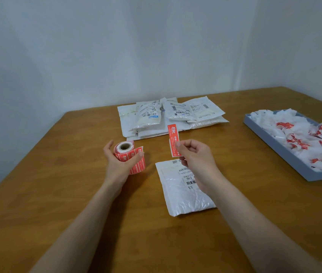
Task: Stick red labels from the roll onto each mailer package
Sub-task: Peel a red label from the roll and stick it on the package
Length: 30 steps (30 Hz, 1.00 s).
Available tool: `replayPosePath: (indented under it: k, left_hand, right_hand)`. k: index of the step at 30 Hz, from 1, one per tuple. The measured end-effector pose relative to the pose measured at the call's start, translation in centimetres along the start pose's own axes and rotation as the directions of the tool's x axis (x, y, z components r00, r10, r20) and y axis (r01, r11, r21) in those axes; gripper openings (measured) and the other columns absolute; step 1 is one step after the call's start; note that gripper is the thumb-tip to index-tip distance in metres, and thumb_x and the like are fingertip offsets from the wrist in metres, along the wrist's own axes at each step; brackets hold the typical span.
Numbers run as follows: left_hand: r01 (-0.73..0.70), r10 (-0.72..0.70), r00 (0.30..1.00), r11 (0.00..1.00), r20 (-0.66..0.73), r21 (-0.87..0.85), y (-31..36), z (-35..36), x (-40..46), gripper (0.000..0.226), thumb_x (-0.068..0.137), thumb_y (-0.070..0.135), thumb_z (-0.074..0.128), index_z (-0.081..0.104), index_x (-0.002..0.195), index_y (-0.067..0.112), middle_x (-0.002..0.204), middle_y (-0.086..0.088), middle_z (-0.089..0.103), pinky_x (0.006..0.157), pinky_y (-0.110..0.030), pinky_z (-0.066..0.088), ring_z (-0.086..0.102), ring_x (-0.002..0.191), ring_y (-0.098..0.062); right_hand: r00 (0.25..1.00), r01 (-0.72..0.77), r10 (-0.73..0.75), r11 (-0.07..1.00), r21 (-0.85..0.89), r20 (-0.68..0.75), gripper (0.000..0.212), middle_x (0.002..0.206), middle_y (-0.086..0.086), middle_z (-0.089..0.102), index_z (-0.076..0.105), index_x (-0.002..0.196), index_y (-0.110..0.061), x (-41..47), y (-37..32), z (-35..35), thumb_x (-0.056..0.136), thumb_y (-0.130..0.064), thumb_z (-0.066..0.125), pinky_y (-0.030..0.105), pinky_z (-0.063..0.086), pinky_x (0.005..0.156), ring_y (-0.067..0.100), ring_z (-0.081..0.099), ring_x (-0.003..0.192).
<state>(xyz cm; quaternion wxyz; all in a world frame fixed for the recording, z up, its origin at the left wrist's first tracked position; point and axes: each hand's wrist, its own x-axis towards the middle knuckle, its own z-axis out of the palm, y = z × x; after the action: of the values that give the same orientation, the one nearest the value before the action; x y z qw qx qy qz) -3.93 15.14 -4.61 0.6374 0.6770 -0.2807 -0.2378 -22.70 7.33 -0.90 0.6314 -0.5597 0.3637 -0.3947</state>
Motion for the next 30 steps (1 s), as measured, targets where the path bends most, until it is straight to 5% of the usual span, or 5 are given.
replayPosePath:
  k: [8, 12, 16, 20, 30]
  left_hand:
    - [0.005, -0.001, 0.998, 0.998, -0.066, 0.057, 0.1, -0.1, -0.5, 0.083, 0.083, -0.003, 0.068, 0.023, 0.144, 0.032, 0.131, -0.006, 0.045, 0.07, -0.027, 0.052, 0.056, 0.101, -0.015]
    - [0.013, 0.004, 0.991, 0.992, -0.133, 0.127, 0.4, -0.2, -0.6, 0.087, 0.078, 0.014, 0.078, 0.023, 0.143, 0.031, 0.136, -0.006, 0.044, 0.095, -0.039, 0.049, 0.05, 0.116, -0.018]
    - [-0.088, 0.174, 0.951, 0.945, -0.256, 0.314, 0.9, 0.4, -1.1, 0.099, 0.063, 0.043, 0.086, 0.027, 0.14, 0.026, 0.131, -0.002, 0.039, 0.107, -0.048, 0.036, 0.037, 0.126, -0.021]
    - [-0.209, 0.33, 0.884, 0.912, -0.331, 0.352, 2.3, 1.6, -1.8, 0.072, 0.075, 0.039, 0.077, 0.038, 0.132, 0.02, 0.122, 0.003, 0.036, 0.107, -0.049, 0.032, 0.035, 0.122, -0.018]
    - [-0.352, 0.369, 0.928, 0.914, -0.055, 0.203, 5.0, 5.8, -3.6, 0.018, 0.086, 0.004, 0.06, 0.062, 0.097, 0.018, 0.102, -0.001, 0.061, 0.072, -0.02, 0.048, 0.053, 0.081, -0.007]
  right_hand:
    - [1.0, 0.011, -0.011, 1.0, 0.014, 0.0, 0.008, 0.072, -0.006, 0.065, 0.067, 0.087, -0.017, -0.5, -0.3, -0.3, 0.092, -0.022, 0.064, 0.021, 0.044, 0.062, 0.005, 0.052, 0.061]
    - [1.0, 0.014, -0.014, 1.0, 0.026, 0.005, 0.008, 0.072, -0.005, 0.065, 0.067, 0.089, -0.015, -0.8, -0.4, -0.5, 0.092, -0.021, 0.064, 0.019, 0.043, 0.061, 0.004, 0.052, 0.06]
    - [1.0, 0.014, -0.014, 0.999, 0.036, -0.001, 0.008, 0.07, -0.006, 0.065, 0.067, 0.089, -0.013, -0.9, -0.6, -1.2, 0.092, -0.02, 0.064, 0.019, 0.044, 0.061, 0.004, 0.052, 0.059]
    - [0.999, 0.001, -0.001, 1.0, 0.027, -0.032, 0.01, 0.071, -0.006, 0.064, 0.067, 0.092, -0.012, -0.6, -0.7, -2.3, 0.092, -0.021, 0.064, 0.02, 0.043, 0.061, 0.005, 0.051, 0.06]
    - [0.998, -0.038, 0.039, 0.999, 0.035, -0.045, 0.013, 0.074, -0.007, 0.066, 0.069, 0.101, -0.012, 0.4, -0.5, -4.4, 0.094, -0.018, 0.061, 0.022, 0.045, 0.067, 0.005, 0.054, 0.066]
